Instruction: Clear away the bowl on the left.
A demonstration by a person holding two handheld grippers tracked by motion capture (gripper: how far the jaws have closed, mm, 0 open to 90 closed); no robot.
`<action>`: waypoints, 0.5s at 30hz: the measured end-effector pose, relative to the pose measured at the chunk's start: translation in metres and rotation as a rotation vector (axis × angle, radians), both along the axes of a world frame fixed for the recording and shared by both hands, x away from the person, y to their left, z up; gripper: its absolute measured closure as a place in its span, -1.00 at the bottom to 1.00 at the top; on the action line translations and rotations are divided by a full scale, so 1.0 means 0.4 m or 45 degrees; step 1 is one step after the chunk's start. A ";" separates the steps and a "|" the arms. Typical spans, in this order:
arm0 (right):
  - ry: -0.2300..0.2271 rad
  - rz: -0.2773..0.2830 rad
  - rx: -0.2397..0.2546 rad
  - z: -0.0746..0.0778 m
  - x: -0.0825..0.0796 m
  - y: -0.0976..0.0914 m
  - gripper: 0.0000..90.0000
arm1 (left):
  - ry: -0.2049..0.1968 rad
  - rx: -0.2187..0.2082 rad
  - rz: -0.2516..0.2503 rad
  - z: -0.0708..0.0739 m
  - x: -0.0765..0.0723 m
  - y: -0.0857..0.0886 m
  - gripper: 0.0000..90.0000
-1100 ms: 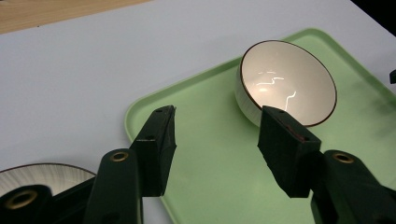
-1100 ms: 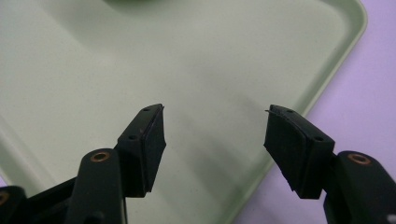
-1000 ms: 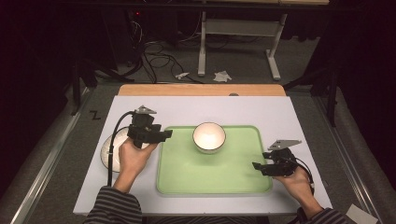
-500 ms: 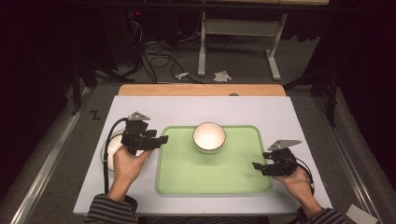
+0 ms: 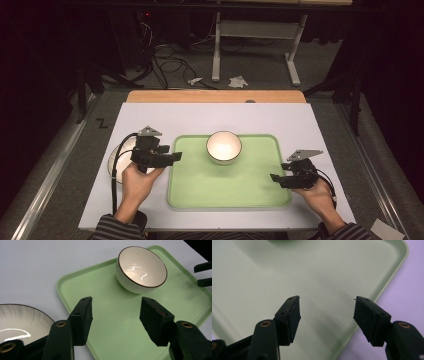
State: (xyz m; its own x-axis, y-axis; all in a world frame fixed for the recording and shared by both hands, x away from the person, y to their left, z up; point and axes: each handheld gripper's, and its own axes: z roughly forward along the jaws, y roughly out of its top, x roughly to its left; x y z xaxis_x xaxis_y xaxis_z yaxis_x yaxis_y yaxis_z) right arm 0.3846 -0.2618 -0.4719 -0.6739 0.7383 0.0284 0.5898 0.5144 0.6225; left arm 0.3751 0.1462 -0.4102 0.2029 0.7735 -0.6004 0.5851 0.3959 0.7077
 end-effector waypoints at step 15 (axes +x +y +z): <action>-0.001 0.001 0.000 0.000 -0.001 0.000 -0.12 | 0.028 -0.018 -0.079 -0.020 -0.026 -0.039 -0.03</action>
